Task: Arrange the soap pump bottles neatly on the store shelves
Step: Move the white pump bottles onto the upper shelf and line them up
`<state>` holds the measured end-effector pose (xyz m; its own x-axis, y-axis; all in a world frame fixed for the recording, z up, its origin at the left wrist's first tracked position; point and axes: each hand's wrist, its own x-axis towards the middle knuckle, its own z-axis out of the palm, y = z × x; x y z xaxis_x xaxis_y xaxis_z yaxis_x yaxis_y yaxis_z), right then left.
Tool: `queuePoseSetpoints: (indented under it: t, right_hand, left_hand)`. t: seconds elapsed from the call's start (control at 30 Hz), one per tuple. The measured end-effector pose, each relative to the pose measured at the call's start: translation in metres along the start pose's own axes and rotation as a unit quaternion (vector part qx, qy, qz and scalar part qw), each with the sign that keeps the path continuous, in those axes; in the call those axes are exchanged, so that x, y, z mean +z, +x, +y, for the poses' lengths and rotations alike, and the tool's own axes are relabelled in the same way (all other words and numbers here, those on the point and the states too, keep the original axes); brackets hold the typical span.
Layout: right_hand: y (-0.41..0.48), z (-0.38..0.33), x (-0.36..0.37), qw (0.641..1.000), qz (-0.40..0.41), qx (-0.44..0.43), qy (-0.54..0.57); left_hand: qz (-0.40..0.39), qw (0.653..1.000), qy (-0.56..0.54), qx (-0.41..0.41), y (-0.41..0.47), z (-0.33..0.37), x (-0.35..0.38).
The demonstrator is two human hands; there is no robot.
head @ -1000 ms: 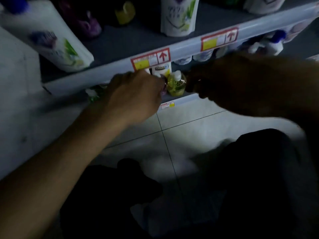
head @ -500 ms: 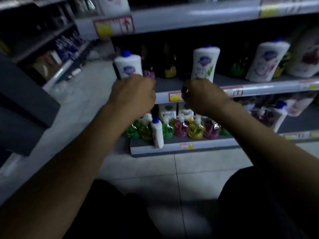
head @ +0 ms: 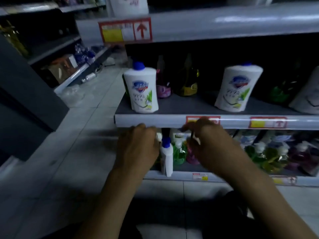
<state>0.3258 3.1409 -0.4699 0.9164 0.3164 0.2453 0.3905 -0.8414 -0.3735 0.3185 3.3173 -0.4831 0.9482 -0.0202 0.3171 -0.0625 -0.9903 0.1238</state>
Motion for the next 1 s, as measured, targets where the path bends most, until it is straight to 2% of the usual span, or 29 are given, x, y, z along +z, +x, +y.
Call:
queuePoseSetpoints:
  t: [0.03,0.17,0.3,0.4,0.47,0.57,0.67,0.8,0.9,1.0]
  right_hand:
    - [0.013,0.003,0.0,1.0,0.005,-0.003,0.003]
    - [0.065,0.008,-0.009,0.996,0.085,0.0,-0.001]
    - [0.076,0.001,-0.01,0.996,0.082,-0.007,0.029]
    - [0.075,-0.015,-0.021,0.99,0.11,-0.055,0.072]
    - [0.072,-0.029,-0.038,0.978,0.158,-0.088,0.1]
    - [0.074,-0.057,-0.079,0.952,0.245,-0.13,0.129]
    - [0.102,-0.081,-0.117,0.933,0.308,-0.146,0.112]
    - [0.153,-0.093,-0.127,0.949,0.291,-0.116,0.042]
    - [0.174,-0.091,-0.119,0.967,0.241,-0.078,0.022]
    - [0.185,-0.09,-0.12,0.979,0.199,-0.035,0.015]
  left_hand:
    - [-0.005,1.0,-0.004,-0.006,0.007,0.0,0.002]
    - [0.068,0.997,-0.028,0.002,0.047,0.001,-0.008]
    - [0.095,0.995,-0.03,0.01,0.063,-0.018,-0.026]
    - [0.139,0.988,-0.061,0.016,0.068,-0.026,-0.054]
    - [0.202,0.973,-0.111,0.013,0.071,-0.03,-0.082]
    - [0.311,0.925,-0.22,-0.009,0.086,-0.039,-0.132]
    - [0.332,0.9,-0.279,-0.033,0.111,-0.057,-0.158]
    - [0.338,0.878,-0.33,-0.078,0.127,-0.081,-0.141]
    - [0.369,0.855,-0.354,-0.081,0.143,-0.09,-0.137]
    - [0.35,0.863,-0.359,-0.065,0.16,-0.095,-0.142]
